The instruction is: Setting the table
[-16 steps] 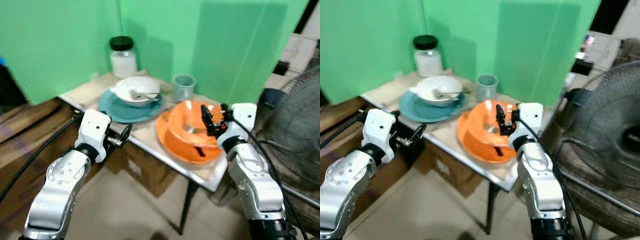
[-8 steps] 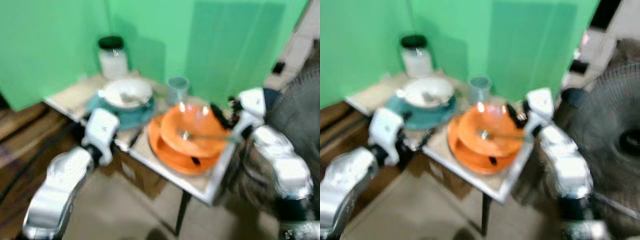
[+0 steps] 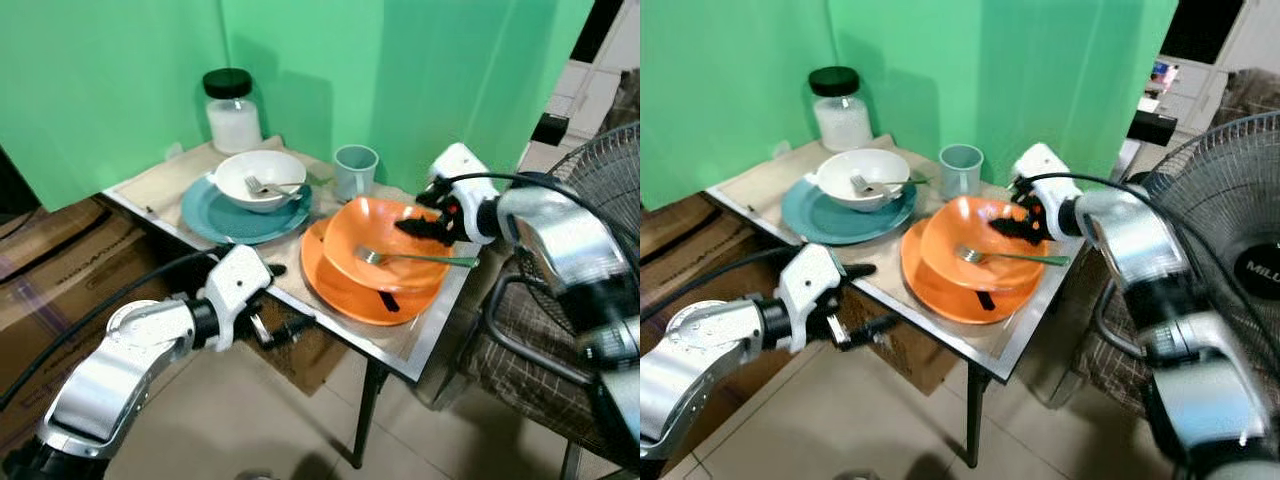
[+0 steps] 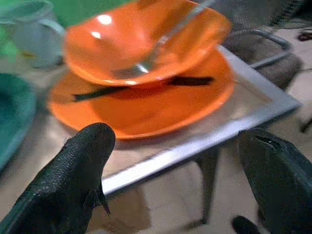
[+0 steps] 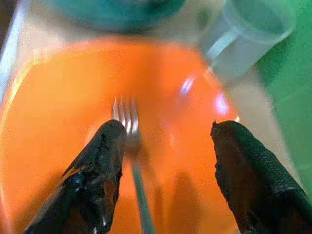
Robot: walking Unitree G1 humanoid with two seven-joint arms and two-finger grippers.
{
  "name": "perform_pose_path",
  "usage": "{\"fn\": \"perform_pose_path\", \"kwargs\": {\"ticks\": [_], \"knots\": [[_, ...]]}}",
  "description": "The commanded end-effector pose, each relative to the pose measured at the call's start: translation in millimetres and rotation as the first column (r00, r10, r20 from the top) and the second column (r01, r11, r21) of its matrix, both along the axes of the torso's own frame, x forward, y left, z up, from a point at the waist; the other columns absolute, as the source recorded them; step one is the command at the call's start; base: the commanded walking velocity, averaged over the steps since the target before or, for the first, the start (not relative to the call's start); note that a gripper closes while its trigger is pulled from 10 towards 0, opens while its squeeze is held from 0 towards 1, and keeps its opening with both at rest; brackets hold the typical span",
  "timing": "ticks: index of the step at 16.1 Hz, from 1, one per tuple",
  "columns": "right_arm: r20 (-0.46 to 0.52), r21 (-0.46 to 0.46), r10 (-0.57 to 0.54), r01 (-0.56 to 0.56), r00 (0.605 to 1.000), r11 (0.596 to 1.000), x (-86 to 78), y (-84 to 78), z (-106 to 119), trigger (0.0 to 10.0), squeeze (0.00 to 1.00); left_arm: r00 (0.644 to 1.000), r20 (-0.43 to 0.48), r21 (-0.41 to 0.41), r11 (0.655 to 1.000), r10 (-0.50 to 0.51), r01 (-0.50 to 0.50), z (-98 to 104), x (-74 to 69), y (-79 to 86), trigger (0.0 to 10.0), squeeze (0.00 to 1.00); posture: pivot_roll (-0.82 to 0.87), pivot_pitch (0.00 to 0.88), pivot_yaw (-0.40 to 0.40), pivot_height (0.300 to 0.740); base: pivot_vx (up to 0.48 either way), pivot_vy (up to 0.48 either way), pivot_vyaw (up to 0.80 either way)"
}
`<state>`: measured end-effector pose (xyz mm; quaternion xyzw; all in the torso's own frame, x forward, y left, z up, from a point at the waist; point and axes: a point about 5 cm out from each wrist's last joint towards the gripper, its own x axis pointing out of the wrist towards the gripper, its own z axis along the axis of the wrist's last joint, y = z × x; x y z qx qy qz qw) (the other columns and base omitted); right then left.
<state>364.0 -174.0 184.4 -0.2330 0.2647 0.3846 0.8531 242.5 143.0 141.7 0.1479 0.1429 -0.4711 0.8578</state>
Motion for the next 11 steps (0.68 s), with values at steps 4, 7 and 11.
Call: {"fn": "perform_pose_path", "kwargs": {"ticks": [4,7,11], "knots": [[-0.134,-0.153,-0.019,-0.002,0.991,0.988,4.9,-1.0,-10,10.0,0.0,0.999,-0.026,0.013,0.999,-0.037,0.037,-3,-4.8,-4.3,10.0,0.0,0.14,0.0,-0.005,0.74,0.0,0.0,0.0],[-0.207,-0.247,-0.085,0.032,0.975,0.968,9.0,1.2,-19,9.8,0.0,0.998,-0.045,0.027,0.998,-0.05,0.051,-7,-5.8,-8.4,10.0,0.0,0.14,0.0,-0.01,0.74,0.0,0.0,0.0],[-0.225,-0.248,-0.128,0.07,0.966,0.966,13.7,3.0,-16,0.0,0.0,0.998,-0.04,0.027,0.998,-0.054,0.055,-6,-4.1,-10.3,10.0,0.0,0.14,0.0,-0.01,0.74,0.0,0.0,0.0]]}}
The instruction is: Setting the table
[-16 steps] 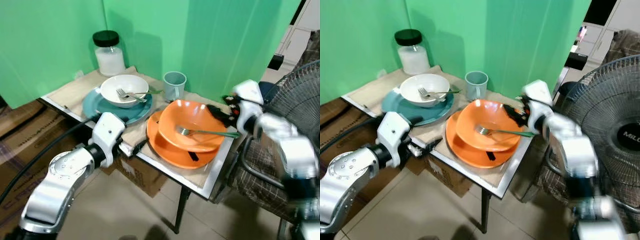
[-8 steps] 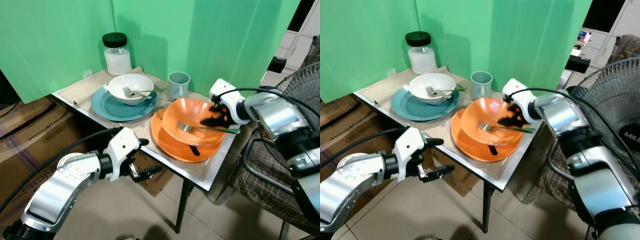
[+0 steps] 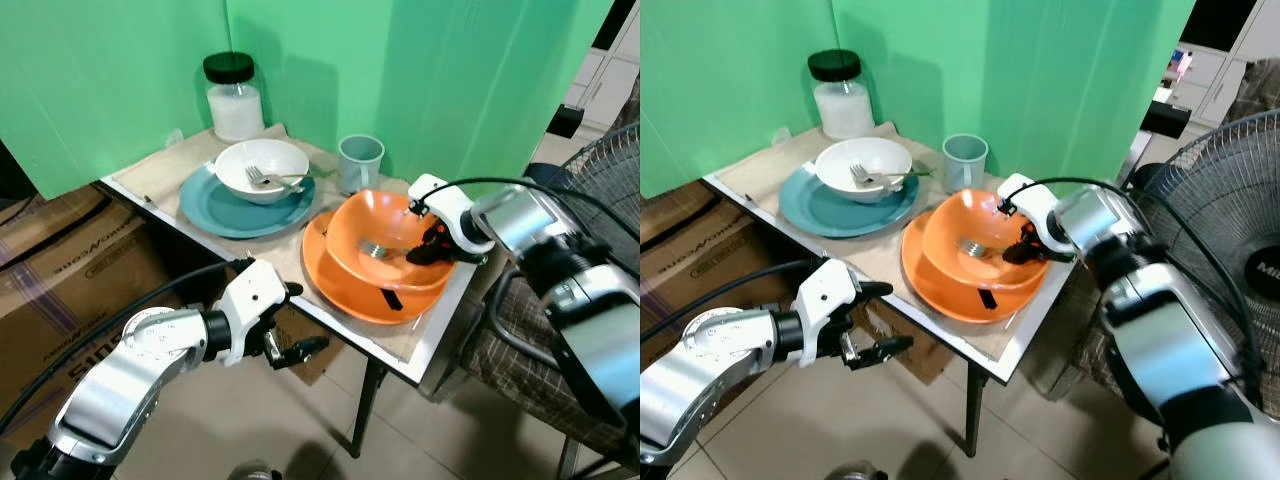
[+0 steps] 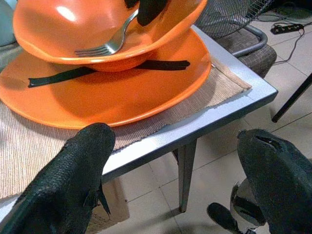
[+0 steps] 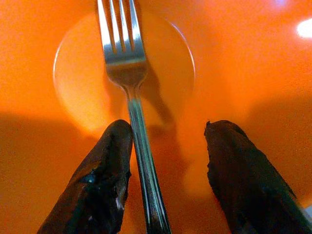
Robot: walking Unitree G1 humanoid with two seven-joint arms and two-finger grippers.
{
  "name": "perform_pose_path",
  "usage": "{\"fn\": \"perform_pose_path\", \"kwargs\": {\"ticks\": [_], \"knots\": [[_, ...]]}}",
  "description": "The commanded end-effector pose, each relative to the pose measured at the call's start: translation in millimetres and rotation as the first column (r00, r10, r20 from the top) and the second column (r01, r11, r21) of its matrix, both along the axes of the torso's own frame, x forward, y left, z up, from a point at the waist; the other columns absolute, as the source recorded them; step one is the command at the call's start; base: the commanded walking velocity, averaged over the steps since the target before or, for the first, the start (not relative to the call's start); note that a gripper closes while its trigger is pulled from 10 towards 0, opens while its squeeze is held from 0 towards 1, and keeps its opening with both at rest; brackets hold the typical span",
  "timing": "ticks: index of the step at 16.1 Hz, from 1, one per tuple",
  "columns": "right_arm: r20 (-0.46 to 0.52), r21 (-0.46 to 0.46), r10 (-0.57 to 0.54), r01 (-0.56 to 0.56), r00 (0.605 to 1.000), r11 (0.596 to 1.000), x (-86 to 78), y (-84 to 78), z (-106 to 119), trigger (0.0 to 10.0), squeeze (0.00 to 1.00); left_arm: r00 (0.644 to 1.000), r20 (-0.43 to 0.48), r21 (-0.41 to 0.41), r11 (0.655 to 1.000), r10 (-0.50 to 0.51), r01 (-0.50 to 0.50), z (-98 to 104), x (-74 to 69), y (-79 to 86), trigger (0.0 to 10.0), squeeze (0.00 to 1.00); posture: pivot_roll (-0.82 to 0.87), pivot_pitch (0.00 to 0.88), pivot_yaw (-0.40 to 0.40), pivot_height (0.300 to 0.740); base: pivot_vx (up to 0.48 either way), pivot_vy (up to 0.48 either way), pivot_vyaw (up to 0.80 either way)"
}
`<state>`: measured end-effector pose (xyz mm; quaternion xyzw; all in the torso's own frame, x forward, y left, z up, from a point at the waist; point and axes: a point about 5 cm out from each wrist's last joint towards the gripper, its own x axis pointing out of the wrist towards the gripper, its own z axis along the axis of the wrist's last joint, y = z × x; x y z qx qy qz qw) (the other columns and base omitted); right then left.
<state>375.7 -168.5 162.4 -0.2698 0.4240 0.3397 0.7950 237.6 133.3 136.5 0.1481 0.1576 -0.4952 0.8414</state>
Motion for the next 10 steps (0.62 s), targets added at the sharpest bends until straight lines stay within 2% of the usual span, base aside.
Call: {"fn": "perform_pose_path", "kwargs": {"ticks": [1,10], "knots": [[0.011,-0.008,-0.013,0.013,1.0,1.0,2.6,-2.3,6.3,0.0,0.0,1.0,-0.001,0.016,1.0,-0.002,0.002,-0.5,1.0,-0.5,10.0,0.0,0.14,0.0,-0.009,0.74,0.0,0.0,0.0],[-0.02,-0.013,0.015,-0.015,1.0,1.0,1.9,-0.9,4.4,0.0,0.0,1.0,0.016,0.021,1.0,-0.007,0.006,0.3,2.8,-1.2,10.0,0.0,0.14,0.0,-0.003,0.74,0.0,0.0,0.0]]}}
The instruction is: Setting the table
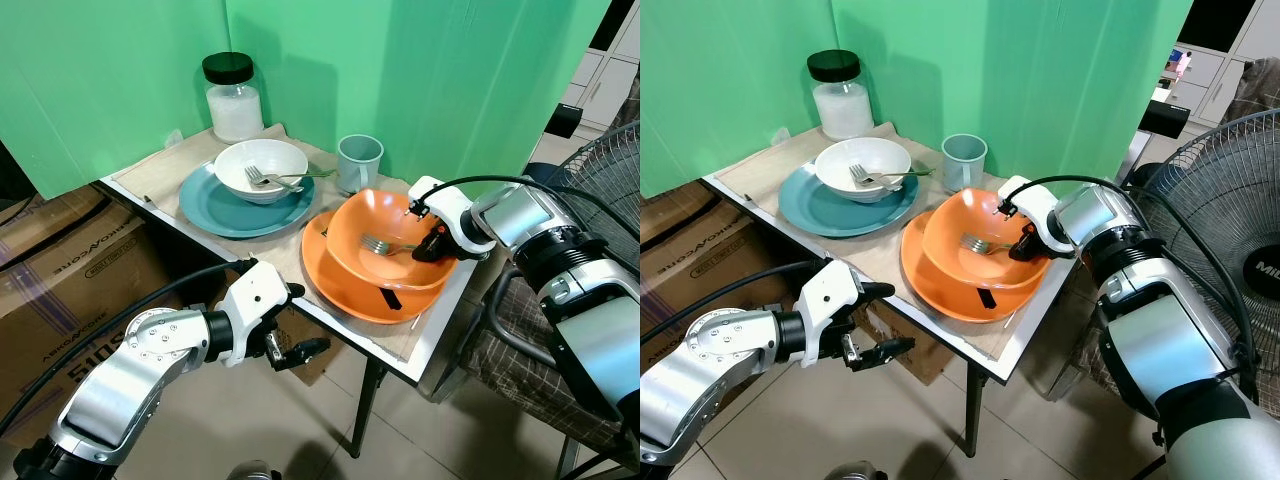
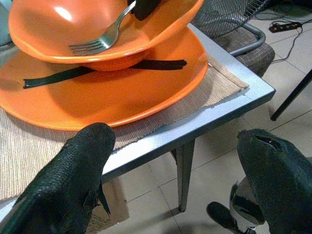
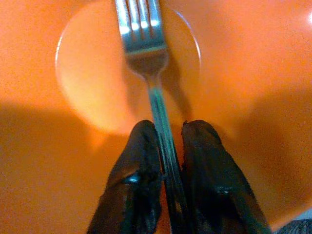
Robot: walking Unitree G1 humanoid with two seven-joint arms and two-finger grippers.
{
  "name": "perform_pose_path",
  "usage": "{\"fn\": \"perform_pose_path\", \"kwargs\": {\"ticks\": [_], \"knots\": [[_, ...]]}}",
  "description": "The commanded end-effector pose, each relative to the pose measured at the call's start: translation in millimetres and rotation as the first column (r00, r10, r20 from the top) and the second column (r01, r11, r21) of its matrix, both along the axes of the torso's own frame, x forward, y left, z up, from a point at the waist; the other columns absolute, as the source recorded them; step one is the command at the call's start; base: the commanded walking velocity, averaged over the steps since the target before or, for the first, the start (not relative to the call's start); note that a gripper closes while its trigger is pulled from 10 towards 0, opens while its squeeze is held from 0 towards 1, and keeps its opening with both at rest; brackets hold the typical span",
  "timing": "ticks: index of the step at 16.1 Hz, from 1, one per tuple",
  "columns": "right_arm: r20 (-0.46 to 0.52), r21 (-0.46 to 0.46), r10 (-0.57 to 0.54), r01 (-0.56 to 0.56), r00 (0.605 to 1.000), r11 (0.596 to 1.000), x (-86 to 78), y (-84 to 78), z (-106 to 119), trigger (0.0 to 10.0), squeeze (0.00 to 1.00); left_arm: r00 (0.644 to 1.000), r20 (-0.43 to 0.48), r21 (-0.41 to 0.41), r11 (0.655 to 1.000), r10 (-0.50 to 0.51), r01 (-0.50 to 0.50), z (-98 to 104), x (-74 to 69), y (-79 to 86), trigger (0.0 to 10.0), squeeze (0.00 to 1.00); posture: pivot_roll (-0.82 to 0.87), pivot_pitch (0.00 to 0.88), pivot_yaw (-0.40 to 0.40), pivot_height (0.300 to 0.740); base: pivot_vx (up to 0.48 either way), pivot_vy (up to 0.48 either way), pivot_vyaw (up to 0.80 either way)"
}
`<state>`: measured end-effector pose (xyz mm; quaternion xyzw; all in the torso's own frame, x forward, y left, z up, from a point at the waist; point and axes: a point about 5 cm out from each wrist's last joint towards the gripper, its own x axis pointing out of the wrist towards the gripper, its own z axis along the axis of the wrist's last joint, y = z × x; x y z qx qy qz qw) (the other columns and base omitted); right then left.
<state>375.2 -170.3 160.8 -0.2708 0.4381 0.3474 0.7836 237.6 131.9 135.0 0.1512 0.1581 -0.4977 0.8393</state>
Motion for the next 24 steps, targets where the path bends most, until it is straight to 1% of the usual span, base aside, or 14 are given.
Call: {"fn": "perform_pose_path", "kwargs": {"ticks": [1,6,9,11,12,15,16,17,18,19,20,22,23,24], "knots": [[0.017,0.004,0.02,-0.02,1.0,1.0,2.4,2.2,6,0.0,0.0,1.0,0.02,0.015,1.0,0.003,-0.003,2,3.6,-0.1,10.0,0.0,0.14,0.0,-0.003,0.74,0.0,0.0,0.0],[0.01,0.01,0.043,-0.043,0.999,0.999,1.3,2.4,7,0.0,0.0,0.999,0.032,0.015,1.0,0.005,-0.005,2,5.5,-0.9,10.0,0.0,0.13,0.0,-0.005,0.74,0.0,0.0,0.0],[0.037,0.07,0.026,-0.029,0.999,0.997,3.1,1.3,16,0.0,0.0,0.999,0.047,0.014,1.0,0.006,-0.007,3,6.8,-1.1,10.0,0.0,0.14,0.0,-0.012,0.74,0.0,0.0,0.0],[0.105,0.255,-0.063,0.034,0.993,0.966,4.0,-6.2,47,0.0,0.0,0.995,0.09,-0.022,0.999,0.05,-0.048,11,10.2,2.3,10.0,0.0,0.15,0.0,-0.02,0.74,0.0,0.0,0.0],[0.112,0.288,-0.078,0.043,0.991,0.957,3.1,-7.9,52,0.0,0.0,0.994,0.097,-0.032,0.998,0.057,-0.054,13,10.6,2.8,10.0,0.0,0.15,0.0,-0.02,0.74,0.0,0.0,0.0],[0.181,0.531,-0.148,0.03,0.972,0.847,-26.4,-21.7,75,0.0,0.0,0.985,0.143,-0.095,0.992,0.1,-0.087,27,10.2,4.2,10.0,0.0,0.13,0.0,-0.008,0.74,0.0,0.0,0.0],[0.272,0.615,-0.203,-0.008,0.94,0.788,-38.9,-23.4,80,0.0,0.0,0.976,0.17,-0.105,0.988,0.133,-0.116,31,11.0,5.3,10.0,0.0,0.12,0.0,0.0,0.74,0.0,0.0,0.0],[0.337,0.64,-0.248,-0.028,0.908,0.768,-43.5,-24.8,82,4.8,0.0,0.97,0.189,-0.108,0.985,0.155,-0.136,33,11.6,5.8,10.0,0.0,0.12,0.0,0.004,0.74,0.0,0.0,0.0],[0.466,0.67,-0.347,-0.069,0.814,0.739,-51.2,-26.4,85,10.0,0.0,0.952,0.222,-0.114,0.975,0.211,-0.19,36,13.1,7.0,10.0,0.0,0.12,0.0,0.008,0.74,0.0,0.0,0.0],[0.52,0.703,-0.4,-0.112,0.755,0.702,-70.9,-20.7,82,10.0,0.0,0.918,0.265,-0.11,0.955,0.295,-0.275,37,16.4,10.5,10.0,0.0,0.11,0.0,0.011,0.74,0.0,0.0,0.0],[0.489,0.744,-0.477,-0.064,0.73,0.665,-86.2,-15.4,74,10.0,0.0,0.875,0.306,-0.129,0.928,0.374,-0.351,38,19.1,13.9,10.0,0.0,0.11,0.0,0.014,0.74,0.0,0.0,0.0],[0.484,0.768,-0.589,0.008,0.647,0.641,-104.2,-11.7,62,10.0,0.0,0.82,0.312,-0.187,0.877,0.48,-0.442,39,20.5,14.6,10.0,0.0,0.11,0.0,0.008,0.74,0.0,0.0,0.0],[0.499,0.773,-0.648,0.043,0.575,0.633,-113.2,-11.6,56,10.0,0.0,0.797,0.329,-0.195,0.863,0.506,-0.467,38,20.3,12.5,10.0,0.0,0.11,0.0,0.004,0.74,0.0,0.0,-0.72],[0.534,0.763,-0.703,0.091,0.471,0.64,-116.5,-16.6,50,10.0,0.0,0.777,0.344,-0.197,0.85,0.527,-0.489,37,20.9,11.1,10.0,0.0,0.11,0.0,0.006,0.74,0.0,0.0,-0.8]]}}
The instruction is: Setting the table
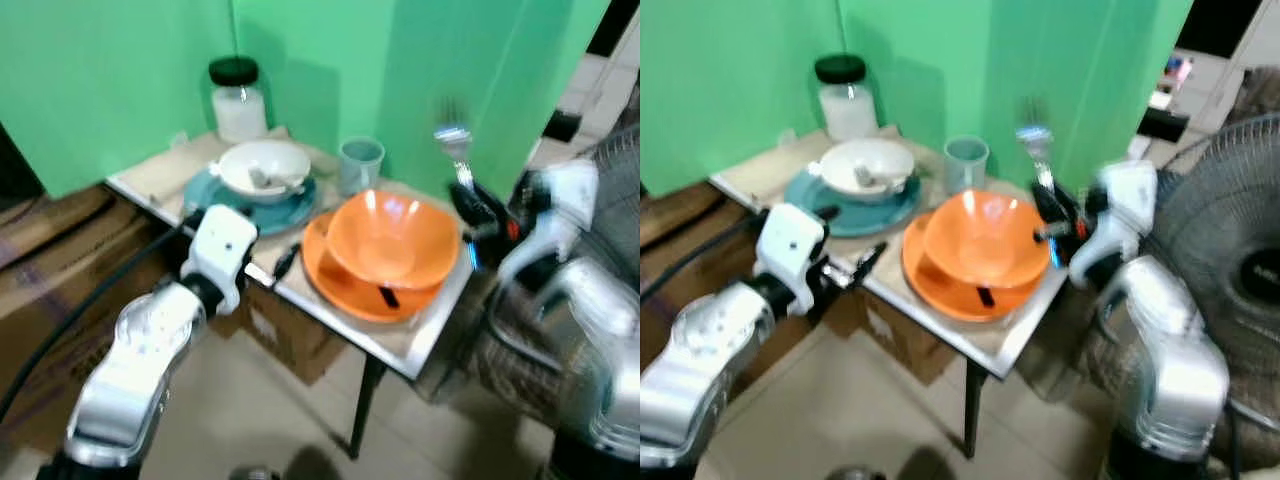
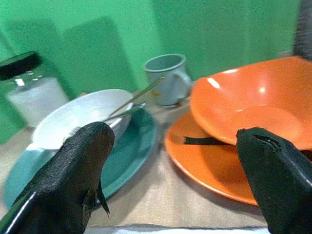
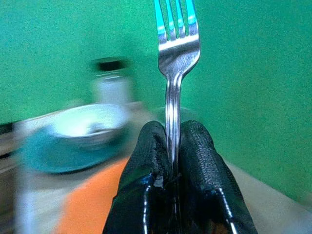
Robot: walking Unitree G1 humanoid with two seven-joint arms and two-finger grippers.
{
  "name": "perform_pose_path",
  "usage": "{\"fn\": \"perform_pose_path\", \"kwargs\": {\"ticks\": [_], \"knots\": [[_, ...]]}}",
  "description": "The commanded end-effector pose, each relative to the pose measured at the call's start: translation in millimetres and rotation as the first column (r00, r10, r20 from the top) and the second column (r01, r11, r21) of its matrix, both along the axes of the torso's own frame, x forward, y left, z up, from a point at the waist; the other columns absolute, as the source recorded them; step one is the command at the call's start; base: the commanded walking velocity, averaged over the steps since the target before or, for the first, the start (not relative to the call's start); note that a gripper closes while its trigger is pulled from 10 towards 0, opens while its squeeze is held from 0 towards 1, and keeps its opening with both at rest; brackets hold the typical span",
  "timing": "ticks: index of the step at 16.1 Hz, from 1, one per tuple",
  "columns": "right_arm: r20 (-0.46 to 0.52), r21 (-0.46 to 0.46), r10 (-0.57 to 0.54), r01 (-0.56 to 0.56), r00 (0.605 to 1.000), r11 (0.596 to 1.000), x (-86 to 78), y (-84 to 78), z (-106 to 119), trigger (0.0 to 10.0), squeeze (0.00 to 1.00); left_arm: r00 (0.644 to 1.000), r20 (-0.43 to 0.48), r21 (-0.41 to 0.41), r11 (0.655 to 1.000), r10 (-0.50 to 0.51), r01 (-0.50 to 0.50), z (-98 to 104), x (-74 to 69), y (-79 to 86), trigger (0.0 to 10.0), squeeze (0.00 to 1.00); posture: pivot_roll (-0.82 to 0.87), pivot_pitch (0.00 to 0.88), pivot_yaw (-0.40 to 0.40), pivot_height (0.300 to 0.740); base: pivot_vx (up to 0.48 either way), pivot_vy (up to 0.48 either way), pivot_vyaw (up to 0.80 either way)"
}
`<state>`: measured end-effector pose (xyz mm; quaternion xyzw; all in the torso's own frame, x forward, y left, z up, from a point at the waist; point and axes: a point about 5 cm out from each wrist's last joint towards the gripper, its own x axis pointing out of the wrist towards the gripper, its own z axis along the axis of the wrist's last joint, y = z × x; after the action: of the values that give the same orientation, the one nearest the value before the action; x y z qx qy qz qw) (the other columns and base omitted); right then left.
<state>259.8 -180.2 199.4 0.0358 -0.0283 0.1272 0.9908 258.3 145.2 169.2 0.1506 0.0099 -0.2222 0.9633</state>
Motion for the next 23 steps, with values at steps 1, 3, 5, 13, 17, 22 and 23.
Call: {"fn": "perform_pose_path", "kwargs": {"ticks": [1,3,5,13,17,22,23], "knots": [[0.072,0.0,-0.109,0.109,0.991,0.994,-1.5,-9.5,9,10.0,0.0,1.0,0.029,0.008,1.0,0.012,-0.012,3,0.8,-3.1,10.0,0.0,0.11,0.0,0.006,0.74,0.0,0.0,-0.8],[0.09,0.082,-0.193,0.186,0.977,0.979,-2.2,-7.5,10,10.0,0.0,0.997,0.061,-0.004,0.999,0.043,-0.043,7,2.7,-2.3,10.0,0.0,0.12,0.0,-0.006,0.74,0.0,0.0,-0.8],[0.084,0.041,-0.152,0.149,0.985,0.988,-0.1,5.9,8,10.0,0.0,0.993,0.061,-0.022,0.995,0.101,-0.099,8,5.5,3.6,10.0,0.0,0.14,0.0,-0.019,0.74,0.0,0.0,-0.8],[0.004,0.047,-0.133,0.132,0.991,0.99,10.6,23.1,-16,10.0,0.0,0.974,0.067,-0.037,0.976,0.215,-0.213,7,5.3,18.9,10.0,0.0,0.2,0.0,-0.069,0.74,0.0,0.0,-0.8],[-0.04,0.024,-0.155,0.156,0.987,0.987,11.5,24.3,-29,10.0,0.0,0.968,0.084,-0.047,0.971,0.237,-0.233,6,8.1,17.4,10.0,0.0,0.18,0.0,-0.053,0.74,0.0,0.0,-0.8],[-0.06,0.018,-0.187,0.189,0.98,0.982,7.7,21.9,-31,10.0,0.0,0.97,0.055,-0.081,0.969,0.237,-0.232,4,11.5,15.5,10.0,0.0,0.16,0.0,-0.026,0.74,0.0,0.0,-0.8],[-0.061,0.012,-0.19,0.191,0.98,0.982,7.3,21.5,-31,10.0,0.0,0.97,0.052,-0.083,0.969,0.238,-0.234,4,12.5,15.0,10.0,0.0,0.16,0.0,-0.026,0.74,0.0,0.0,-0.8]]}}
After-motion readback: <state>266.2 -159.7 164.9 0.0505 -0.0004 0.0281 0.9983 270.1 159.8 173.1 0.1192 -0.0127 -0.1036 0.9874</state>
